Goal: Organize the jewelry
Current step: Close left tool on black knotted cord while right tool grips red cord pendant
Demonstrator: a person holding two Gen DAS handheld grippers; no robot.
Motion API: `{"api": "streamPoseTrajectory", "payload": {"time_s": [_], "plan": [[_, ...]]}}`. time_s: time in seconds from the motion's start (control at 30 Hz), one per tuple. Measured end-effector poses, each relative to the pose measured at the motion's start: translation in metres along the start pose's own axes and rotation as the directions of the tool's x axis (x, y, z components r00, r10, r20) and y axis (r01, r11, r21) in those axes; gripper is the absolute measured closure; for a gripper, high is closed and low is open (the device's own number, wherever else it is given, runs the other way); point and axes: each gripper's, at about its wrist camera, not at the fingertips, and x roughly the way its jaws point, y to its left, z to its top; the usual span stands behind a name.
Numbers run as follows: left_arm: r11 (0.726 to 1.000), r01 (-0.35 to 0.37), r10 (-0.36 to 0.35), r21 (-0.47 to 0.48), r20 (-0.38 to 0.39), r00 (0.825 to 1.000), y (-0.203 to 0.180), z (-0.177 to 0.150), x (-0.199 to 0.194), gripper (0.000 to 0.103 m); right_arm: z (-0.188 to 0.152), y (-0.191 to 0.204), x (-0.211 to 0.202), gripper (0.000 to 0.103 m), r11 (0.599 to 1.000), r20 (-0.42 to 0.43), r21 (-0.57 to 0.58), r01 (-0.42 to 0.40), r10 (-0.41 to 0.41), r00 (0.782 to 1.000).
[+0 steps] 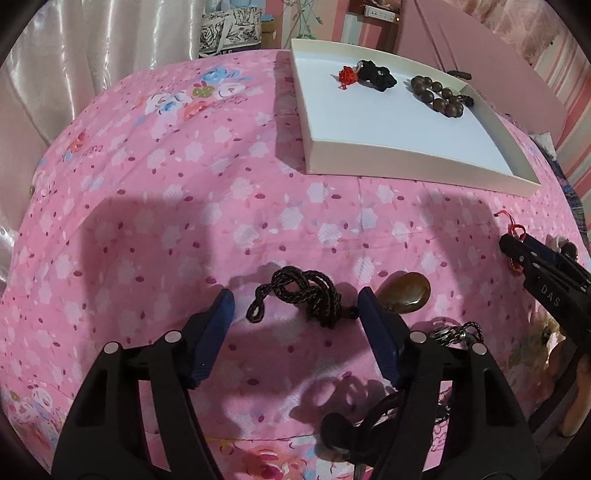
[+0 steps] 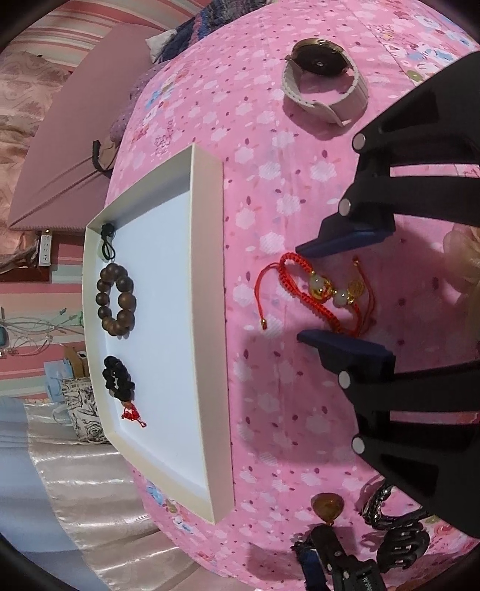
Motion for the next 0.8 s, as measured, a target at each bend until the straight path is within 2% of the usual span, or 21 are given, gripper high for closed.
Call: {"api": "streamPoseTrajectory", "payload": {"time_s": [0.07,0.17,0.23,0.43,0.53,0.6,0.8], "plan": [[1.0,0.01,-0.01,-0.002,0.002,1.0,0.001,0.001,0.0,0.039,0.0,0.0,0.0,0.063,1.0,0.002,-0.003,-0.004,0.004,1.0],[1.0,0.022,-0.022,-0.01,0.006,1.0,0.004,0.001,-0.001,0.042,-0.001,0.0,-0.001,0.069,1.0,0.003,-0.01,-0.023,0.023,1.0],[0.999,0.03,-0.03,-0.015,0.011,0.999,0.005,0.001,-0.002,0.047,-0.003,0.001,-0.002,0.075,0.999,0.005,-0.014,-0.034,0.034,0.999],[0.999,0.043,-0.042,-0.025,0.021,0.999,0.007,0.001,-0.003,0.063,-0.005,0.003,-0.003,0.083,0.998,0.011,-0.023,-0.051,0.052,0.999],[0.998,0.054,-0.053,-0.034,0.02,0.998,0.009,0.002,-0.003,0.065,-0.005,0.003,-0.004,0.085,0.998,0.013,-0.022,-0.059,0.059,0.998],[0.998,0.054,-0.053,-0.039,0.02,0.998,0.01,0.001,-0.004,0.073,-0.006,0.003,-0.004,0.086,0.998,0.013,-0.02,-0.063,0.063,0.998],[0.997,0.059,-0.058,-0.041,0.023,0.998,0.01,0.0,-0.004,0.074,-0.006,0.001,-0.005,0.09,0.997,0.015,-0.009,-0.076,0.076,0.997]]}}
